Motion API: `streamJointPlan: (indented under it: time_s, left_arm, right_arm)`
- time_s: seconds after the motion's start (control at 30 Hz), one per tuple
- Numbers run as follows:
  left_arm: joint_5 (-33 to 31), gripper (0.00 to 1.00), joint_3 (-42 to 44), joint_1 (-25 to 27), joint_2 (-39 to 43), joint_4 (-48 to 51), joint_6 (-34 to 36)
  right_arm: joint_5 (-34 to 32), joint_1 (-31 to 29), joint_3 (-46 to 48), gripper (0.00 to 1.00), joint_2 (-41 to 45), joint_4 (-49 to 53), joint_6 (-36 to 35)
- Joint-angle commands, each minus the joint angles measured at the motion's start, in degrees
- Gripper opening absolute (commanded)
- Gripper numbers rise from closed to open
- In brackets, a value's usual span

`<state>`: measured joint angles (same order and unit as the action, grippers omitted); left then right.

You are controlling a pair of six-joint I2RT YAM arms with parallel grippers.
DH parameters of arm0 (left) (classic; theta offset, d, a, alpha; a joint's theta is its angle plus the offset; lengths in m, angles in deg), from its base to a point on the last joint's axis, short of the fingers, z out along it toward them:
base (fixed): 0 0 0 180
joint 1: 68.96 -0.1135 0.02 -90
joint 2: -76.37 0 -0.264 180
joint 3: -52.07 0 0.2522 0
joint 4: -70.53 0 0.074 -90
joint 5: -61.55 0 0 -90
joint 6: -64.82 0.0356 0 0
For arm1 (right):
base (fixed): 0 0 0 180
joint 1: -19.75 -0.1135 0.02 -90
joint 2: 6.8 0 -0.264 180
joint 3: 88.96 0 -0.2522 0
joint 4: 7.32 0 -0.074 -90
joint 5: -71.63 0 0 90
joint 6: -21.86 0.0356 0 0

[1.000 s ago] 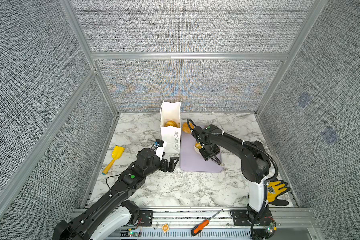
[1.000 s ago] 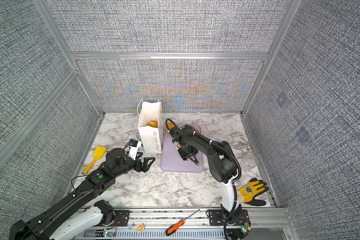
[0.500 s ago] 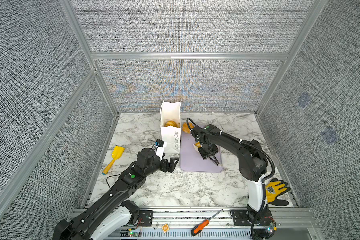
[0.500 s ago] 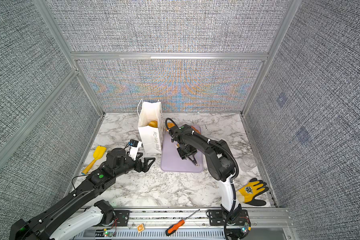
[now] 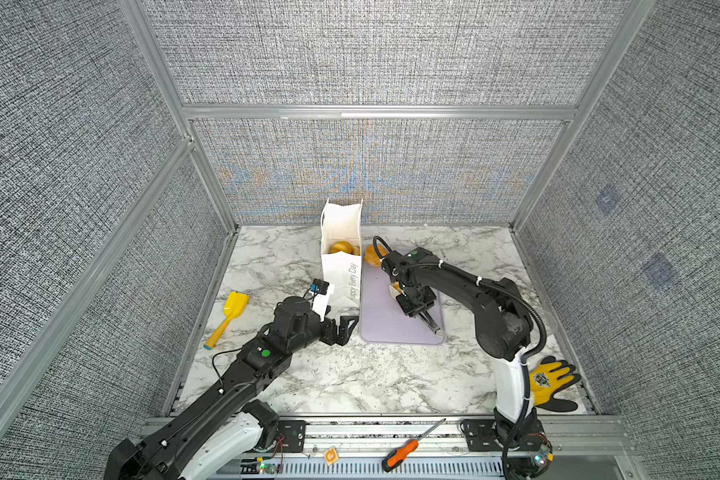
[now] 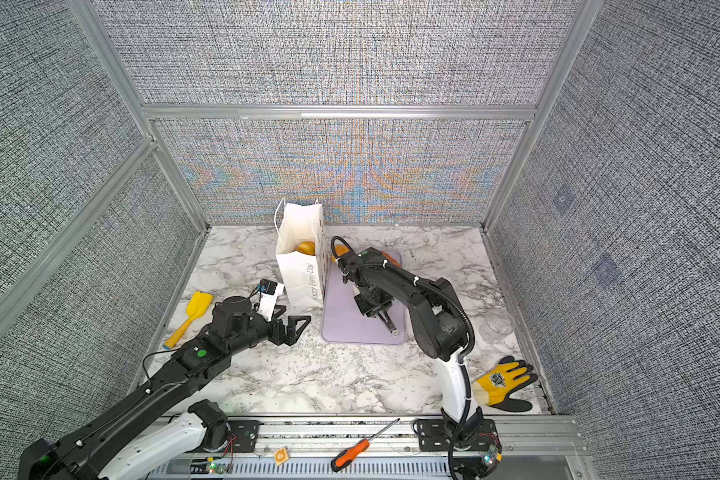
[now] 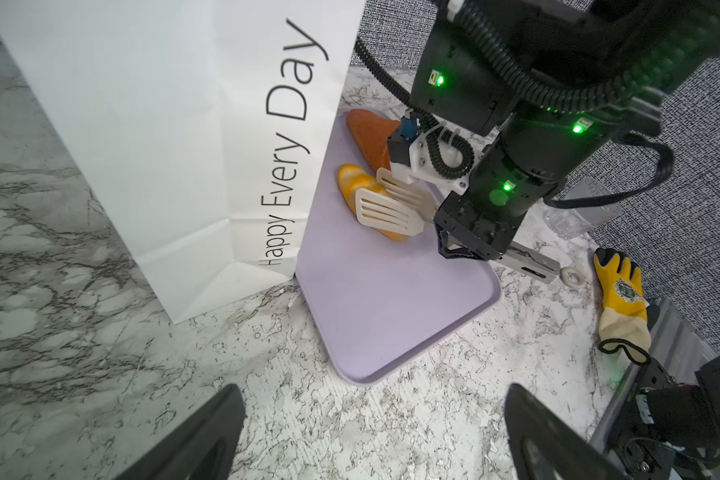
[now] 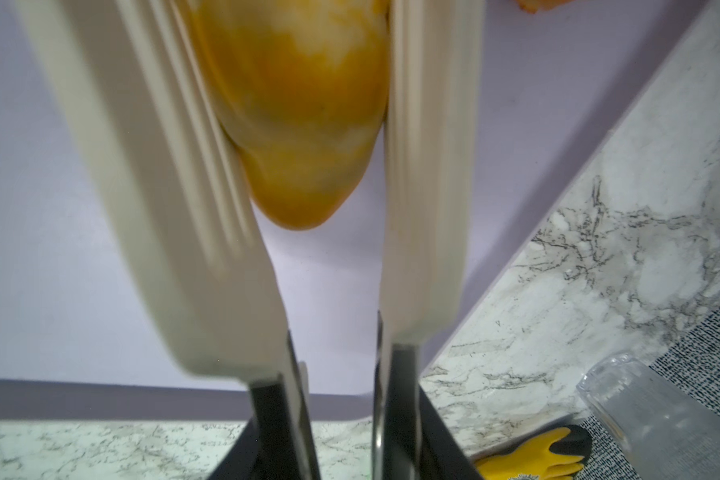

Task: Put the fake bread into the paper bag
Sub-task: 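Lift the yellow loaf off the tray with the right gripper's tongs, then carry the yellow loaf over the bag opening with the right gripper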

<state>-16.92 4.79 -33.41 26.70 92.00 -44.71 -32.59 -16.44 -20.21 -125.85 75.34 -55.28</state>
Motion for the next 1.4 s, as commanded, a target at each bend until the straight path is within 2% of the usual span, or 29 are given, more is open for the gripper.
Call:
streamJointPlan:
  time_s: [0.0, 0.63, 0.93, 1.37]
  left_arm:
    - [-1.1, 0.99, -0.8, 0.1, 0.4, 0.1, 0.2]
    - [-5.1, 0.99, -5.5, 0.0, 0.7, 4.2, 2.9]
    - [-5.6, 0.99, -9.0, 0.0, -0.9, 5.9, 4.1]
    - [-10.1, 0.99, -14.6, 0.0, -1.1, 11.0, 5.7]
  right_arm:
    - [-0.1, 0.1, -0.3, 0.39, 1.4, 1.8, -0.4]
    - [7.8, -0.1, 4.8, 0.37, 18.6, -4.3, 0.7]
    - [8.2, -2.5, 5.5, 0.36, 25.0, -5.7, 1.3]
    - [8.9, -5.8, 4.5, 0.36, 33.0, -5.8, 1.9]
